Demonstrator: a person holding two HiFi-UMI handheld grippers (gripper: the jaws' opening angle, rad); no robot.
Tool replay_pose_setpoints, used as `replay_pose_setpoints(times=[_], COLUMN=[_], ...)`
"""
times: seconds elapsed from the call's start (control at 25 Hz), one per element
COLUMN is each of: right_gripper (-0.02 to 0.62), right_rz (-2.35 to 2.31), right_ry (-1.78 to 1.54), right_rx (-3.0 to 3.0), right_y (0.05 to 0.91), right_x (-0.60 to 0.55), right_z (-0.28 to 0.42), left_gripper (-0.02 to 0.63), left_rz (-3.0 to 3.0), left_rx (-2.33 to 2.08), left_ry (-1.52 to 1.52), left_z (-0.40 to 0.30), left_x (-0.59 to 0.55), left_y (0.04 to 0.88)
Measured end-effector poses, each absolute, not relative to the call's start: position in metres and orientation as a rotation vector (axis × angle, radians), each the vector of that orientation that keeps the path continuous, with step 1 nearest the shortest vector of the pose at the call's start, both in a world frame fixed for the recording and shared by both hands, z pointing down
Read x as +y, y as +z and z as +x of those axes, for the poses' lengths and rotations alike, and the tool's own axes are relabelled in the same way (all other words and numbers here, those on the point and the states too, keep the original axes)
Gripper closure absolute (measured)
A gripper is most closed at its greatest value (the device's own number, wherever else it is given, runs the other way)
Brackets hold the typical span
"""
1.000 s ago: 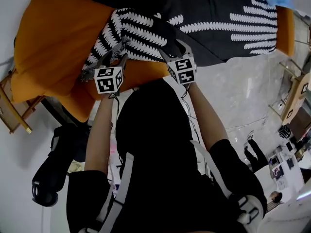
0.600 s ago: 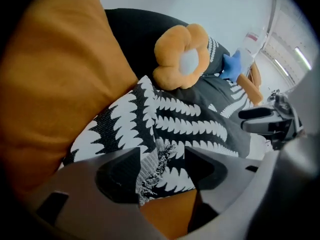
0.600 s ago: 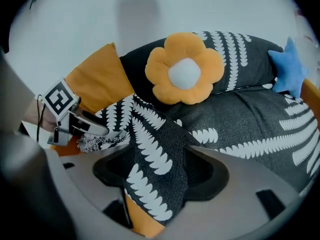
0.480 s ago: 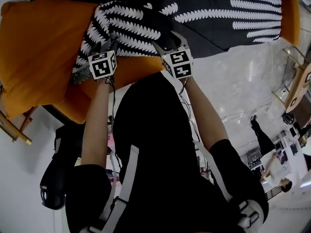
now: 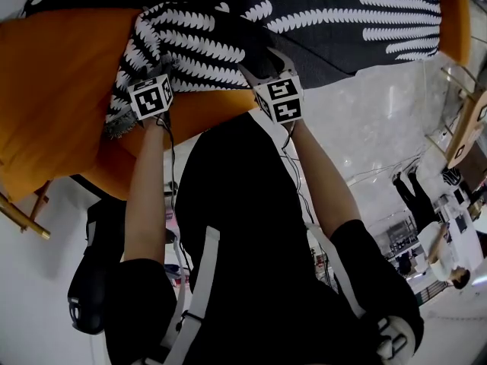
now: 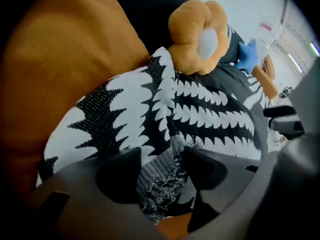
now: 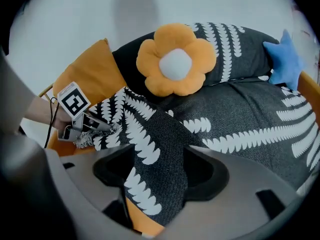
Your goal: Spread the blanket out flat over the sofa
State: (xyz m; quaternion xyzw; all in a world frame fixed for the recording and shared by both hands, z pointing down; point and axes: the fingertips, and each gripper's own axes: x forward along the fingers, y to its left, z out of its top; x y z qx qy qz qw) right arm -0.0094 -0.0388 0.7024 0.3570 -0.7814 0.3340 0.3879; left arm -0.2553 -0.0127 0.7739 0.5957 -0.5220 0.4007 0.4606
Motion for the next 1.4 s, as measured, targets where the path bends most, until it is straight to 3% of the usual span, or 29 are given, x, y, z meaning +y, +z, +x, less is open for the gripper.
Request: replay_pose_setpoints(times=[0.08, 0.28, 0.36, 1.4], right_gripper=[0.281, 0.281, 0.281, 0.282], right_rz=[0.902, 0.875, 0.869, 0.751], right_ry=[0.849, 0.845, 0.839, 0.722], right_rx=[-1.986, -1.989, -1.989, -2.026], right_y=[0.705, 0.705, 0.706, 0.704], right_x=[-0.038, -0.038, -0.037, -0.007], right_z=[-0.009, -0.005, -0.008, -0.046], left_gripper=[0.335, 0.507, 0.539, 0.552], left_rz=[1.447, 1.431, 1.454, 1.397], left_rx=[-1.267, -1.238, -1.236, -1.33], left_ry=[0.991, 1.002, 0.998, 0.564], left_z=[-0.257, -0.263, -0.267, -0.287], left_x=[-0.011, -0.008, -0.007, 0.128], left_y=[0.782, 0.785, 0.782, 0.696])
